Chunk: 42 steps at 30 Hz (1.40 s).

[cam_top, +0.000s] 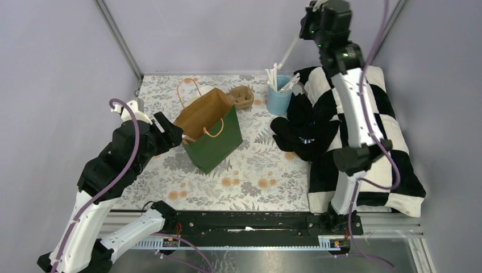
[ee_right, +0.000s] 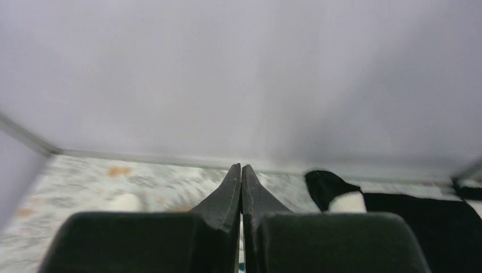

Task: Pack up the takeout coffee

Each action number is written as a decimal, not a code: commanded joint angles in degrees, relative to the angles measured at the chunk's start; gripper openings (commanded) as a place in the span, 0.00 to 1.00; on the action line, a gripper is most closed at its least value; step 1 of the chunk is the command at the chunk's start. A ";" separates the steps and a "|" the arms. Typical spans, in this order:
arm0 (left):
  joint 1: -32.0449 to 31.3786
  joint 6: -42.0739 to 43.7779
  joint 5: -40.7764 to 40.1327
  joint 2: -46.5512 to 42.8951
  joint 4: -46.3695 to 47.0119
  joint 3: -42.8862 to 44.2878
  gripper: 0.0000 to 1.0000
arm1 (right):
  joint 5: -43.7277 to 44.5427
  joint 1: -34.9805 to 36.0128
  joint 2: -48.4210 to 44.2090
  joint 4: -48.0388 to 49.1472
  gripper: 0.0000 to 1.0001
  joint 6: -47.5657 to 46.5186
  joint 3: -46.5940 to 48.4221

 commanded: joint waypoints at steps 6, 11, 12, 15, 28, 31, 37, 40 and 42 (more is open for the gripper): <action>0.22 0.94 -0.70 -2.91 4.04 -0.16 0.70 | -27.55 7.42 -17.01 16.42 0.00 11.94 -12.38; 0.21 1.50 -1.34 -3.16 4.51 0.36 0.70 | -28.47 18.09 -15.81 17.87 0.00 11.89 -12.75; 0.25 1.55 -1.33 -3.23 4.67 0.42 0.70 | -28.21 19.83 -15.68 18.49 0.00 11.75 -14.05; 0.21 1.55 -1.41 -3.54 4.79 0.54 0.70 | -25.87 24.99 -15.03 17.86 0.08 9.68 -18.26; 0.21 5.60 -4.15 -1.82 7.17 7.69 0.72 | 4.25 30.13 -21.21 -11.43 1.00 7.02 -11.42; 0.21 7.84 -4.62 -1.60 10.69 10.48 0.75 | 12.25 30.13 -27.82 -15.11 1.00 8.88 -14.72; 0.21 13.22 -4.92 -1.52 17.72 15.41 0.81 | 21.19 30.07 -41.37 -11.71 1.00 7.09 -22.82; 0.21 15.72 -4.52 -1.24 20.80 17.47 0.86 | 24.31 30.14 -43.97 -11.31 1.00 6.49 -22.14; 0.21 17.44 -4.17 -0.71 21.97 18.93 0.90 | 26.01 30.14 -44.65 -11.31 1.00 6.09 -21.40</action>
